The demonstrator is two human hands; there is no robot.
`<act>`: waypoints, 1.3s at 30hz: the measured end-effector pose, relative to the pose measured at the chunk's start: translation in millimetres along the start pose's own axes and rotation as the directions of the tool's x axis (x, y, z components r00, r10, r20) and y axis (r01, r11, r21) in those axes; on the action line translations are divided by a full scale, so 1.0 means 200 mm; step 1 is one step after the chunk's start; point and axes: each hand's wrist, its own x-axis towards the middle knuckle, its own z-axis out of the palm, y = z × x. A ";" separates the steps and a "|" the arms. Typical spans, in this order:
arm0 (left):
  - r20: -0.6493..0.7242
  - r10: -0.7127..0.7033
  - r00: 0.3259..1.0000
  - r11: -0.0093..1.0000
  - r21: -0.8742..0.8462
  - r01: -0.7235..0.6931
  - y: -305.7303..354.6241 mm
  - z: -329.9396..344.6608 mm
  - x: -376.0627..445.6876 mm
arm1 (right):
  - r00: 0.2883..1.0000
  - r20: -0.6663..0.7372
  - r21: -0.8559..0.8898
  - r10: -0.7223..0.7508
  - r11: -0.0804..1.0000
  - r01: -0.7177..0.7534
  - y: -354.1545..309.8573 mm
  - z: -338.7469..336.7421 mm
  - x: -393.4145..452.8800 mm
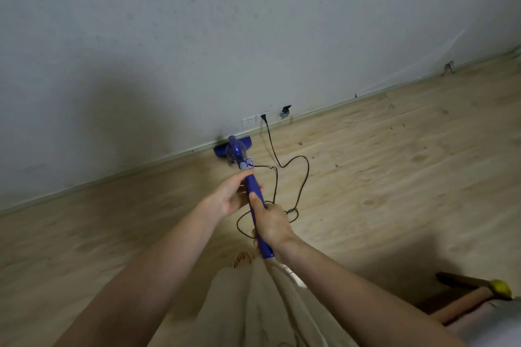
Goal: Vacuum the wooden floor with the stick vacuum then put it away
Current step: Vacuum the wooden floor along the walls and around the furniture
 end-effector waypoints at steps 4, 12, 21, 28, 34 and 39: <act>0.050 0.032 0.998 0.999 -0.017 -0.032 -0.09 0.12 -0.03 | 0.999 -0.020 -0.082 -0.035 0.996 0.033 0.05 -0.22 -0.01; 0.099 0.045 0.994 0.999 0.007 -0.046 -0.34 0.48 -0.11 | 0.995 -0.076 -0.304 -0.069 0.952 0.043 0.21 -0.59 -0.12; 0.123 -0.003 0.992 0.997 0.078 -0.007 -0.55 0.55 -0.26 | 0.999 -0.032 0.013 0.022 1.000 -0.021 0.41 -0.69 -0.40; 0.093 -0.013 0.996 0.983 0.184 -0.005 -0.42 0.37 -0.22 | 0.999 -0.019 0.117 0.036 0.993 -0.034 0.37 -0.43 -0.29; 0.003 -0.021 1.000 0.972 0.235 0.019 -0.28 0.32 -0.08 | 0.999 -0.022 0.085 0.023 0.996 -0.022 0.28 -0.36 -0.09; 0.086 -0.015 0.996 0.977 0.214 -0.004 -0.16 0.30 0.02 | 0.999 -0.034 -0.019 -0.030 0.999 0.029 0.16 -0.37 0.02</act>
